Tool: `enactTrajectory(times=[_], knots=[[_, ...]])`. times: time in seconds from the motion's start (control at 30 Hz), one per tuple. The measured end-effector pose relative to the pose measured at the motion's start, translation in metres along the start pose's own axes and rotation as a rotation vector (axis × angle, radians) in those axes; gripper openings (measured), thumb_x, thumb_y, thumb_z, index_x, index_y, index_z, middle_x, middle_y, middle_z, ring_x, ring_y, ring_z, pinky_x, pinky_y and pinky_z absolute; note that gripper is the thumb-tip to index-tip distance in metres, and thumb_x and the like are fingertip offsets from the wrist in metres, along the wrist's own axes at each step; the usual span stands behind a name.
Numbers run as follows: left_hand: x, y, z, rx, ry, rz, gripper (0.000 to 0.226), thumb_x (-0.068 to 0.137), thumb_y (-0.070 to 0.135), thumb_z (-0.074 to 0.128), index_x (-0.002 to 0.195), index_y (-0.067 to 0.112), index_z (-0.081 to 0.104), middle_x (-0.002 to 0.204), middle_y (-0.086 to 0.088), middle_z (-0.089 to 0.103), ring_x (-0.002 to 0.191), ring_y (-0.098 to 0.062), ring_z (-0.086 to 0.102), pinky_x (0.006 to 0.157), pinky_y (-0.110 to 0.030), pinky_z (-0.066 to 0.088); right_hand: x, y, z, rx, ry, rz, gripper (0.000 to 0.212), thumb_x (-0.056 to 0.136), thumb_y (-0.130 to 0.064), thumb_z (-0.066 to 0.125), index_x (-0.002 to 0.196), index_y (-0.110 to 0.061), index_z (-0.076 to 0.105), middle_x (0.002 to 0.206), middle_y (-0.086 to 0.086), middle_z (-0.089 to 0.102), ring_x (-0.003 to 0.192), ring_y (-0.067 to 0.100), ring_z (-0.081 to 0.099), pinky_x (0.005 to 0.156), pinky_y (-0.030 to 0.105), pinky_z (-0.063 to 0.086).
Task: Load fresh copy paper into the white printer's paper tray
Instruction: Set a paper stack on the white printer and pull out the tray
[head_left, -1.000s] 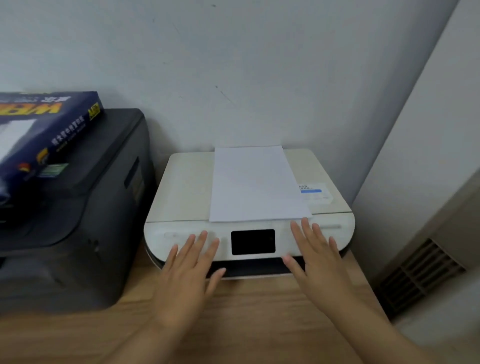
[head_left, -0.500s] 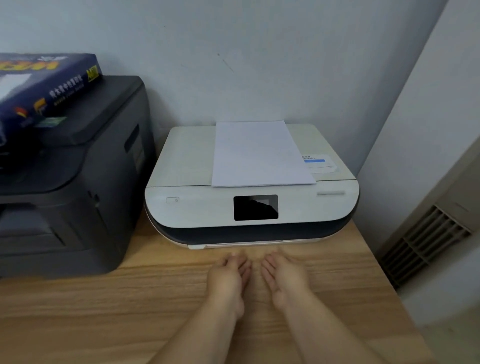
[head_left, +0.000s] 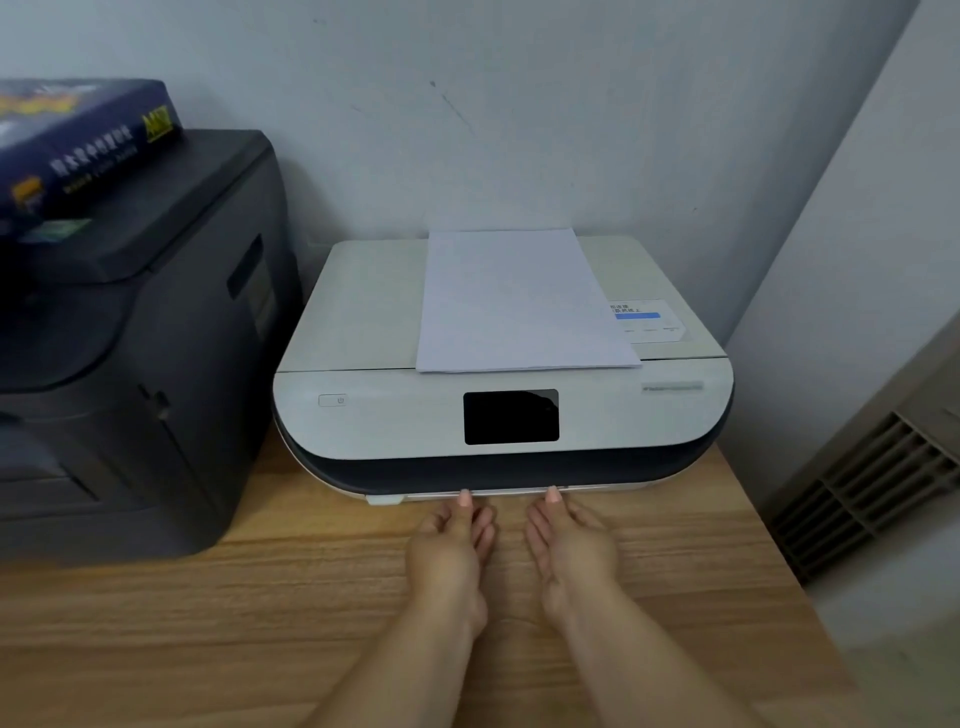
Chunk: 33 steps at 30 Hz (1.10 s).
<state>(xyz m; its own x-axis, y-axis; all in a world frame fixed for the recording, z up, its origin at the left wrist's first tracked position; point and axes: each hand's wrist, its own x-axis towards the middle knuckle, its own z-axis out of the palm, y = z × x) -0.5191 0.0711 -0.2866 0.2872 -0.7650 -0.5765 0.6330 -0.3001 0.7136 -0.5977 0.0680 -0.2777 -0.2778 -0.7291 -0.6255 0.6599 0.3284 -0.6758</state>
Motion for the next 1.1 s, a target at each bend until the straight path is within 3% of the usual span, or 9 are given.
enactTrajectory(times=[0.23, 0.47, 0.7, 0.83, 1.0, 1.1], knots=[[0.0, 0.0, 0.001, 0.013, 0.032, 0.017, 0.017, 0.097, 0.017, 0.043, 0.084, 0.012, 0.052, 0.09, -0.009, 0.062, 0.083, -0.02, 0.063, 0.071, -0.024, 0.05, 0.001, -0.002, -0.002, 0.042, -0.005, 0.026, 0.039, 0.097, -0.016, 0.045, 0.13, 0.005, 0.044, 0.13, 0.027, 0.052, 0.12, 0.034, 0.052, 0.094, 0.035, 0.043], [-0.002, 0.002, 0.004, 0.03, 0.075, 0.018, 0.016, 0.096, 0.017, 0.045, 0.082, 0.013, 0.052, 0.086, -0.009, 0.063, 0.077, -0.017, 0.063, 0.067, -0.022, 0.052, 0.007, -0.009, 0.0, -0.013, 0.034, 0.044, 0.034, 0.096, -0.012, 0.045, 0.123, 0.009, 0.049, 0.122, 0.025, 0.056, 0.108, 0.03, 0.057, 0.091, 0.033, 0.044], [0.001, 0.01, 0.009, 0.037, 0.1, 0.005, 0.014, 0.095, 0.01, 0.043, 0.102, -0.001, 0.049, 0.081, -0.011, 0.059, 0.072, -0.019, 0.061, 0.066, -0.024, 0.051, 0.013, -0.017, 0.001, -0.062, 0.056, 0.09, 0.017, 0.09, -0.005, 0.047, 0.105, 0.002, 0.054, 0.103, 0.019, 0.056, 0.095, 0.027, 0.056, 0.086, 0.034, 0.046], [0.003, 0.012, 0.007, 0.063, 0.123, -0.011, 0.012, 0.093, 0.006, 0.043, 0.1, 0.001, 0.051, 0.083, -0.011, 0.06, 0.075, -0.021, 0.063, 0.074, -0.03, 0.05, 0.019, -0.02, 0.0, -0.086, 0.077, 0.138, 0.016, 0.087, 0.001, 0.044, 0.1, 0.002, 0.053, 0.097, 0.019, 0.057, 0.092, 0.029, 0.057, 0.083, 0.034, 0.048], [0.009, 0.011, 0.0, 0.109, 0.149, -0.025, 0.018, 0.09, 0.002, 0.042, 0.105, 0.001, 0.053, 0.082, -0.012, 0.062, 0.068, -0.02, 0.063, 0.049, -0.024, 0.055, 0.024, -0.023, -0.004, -0.151, 0.083, 0.145, 0.015, 0.086, 0.005, 0.044, 0.099, 0.003, 0.052, 0.086, 0.018, 0.055, 0.08, 0.029, 0.059, 0.08, 0.037, 0.05], [0.007, 0.013, -0.004, 0.122, 0.165, -0.008, 0.023, 0.092, 0.003, 0.04, 0.113, 0.004, 0.05, 0.081, -0.013, 0.063, 0.067, -0.022, 0.065, 0.052, -0.027, 0.052, 0.026, -0.025, -0.009, -0.159, 0.139, 0.093, 0.01, 0.089, -0.003, 0.051, 0.098, -0.001, 0.053, 0.095, 0.021, 0.058, 0.08, 0.031, 0.061, 0.075, 0.037, 0.051]])
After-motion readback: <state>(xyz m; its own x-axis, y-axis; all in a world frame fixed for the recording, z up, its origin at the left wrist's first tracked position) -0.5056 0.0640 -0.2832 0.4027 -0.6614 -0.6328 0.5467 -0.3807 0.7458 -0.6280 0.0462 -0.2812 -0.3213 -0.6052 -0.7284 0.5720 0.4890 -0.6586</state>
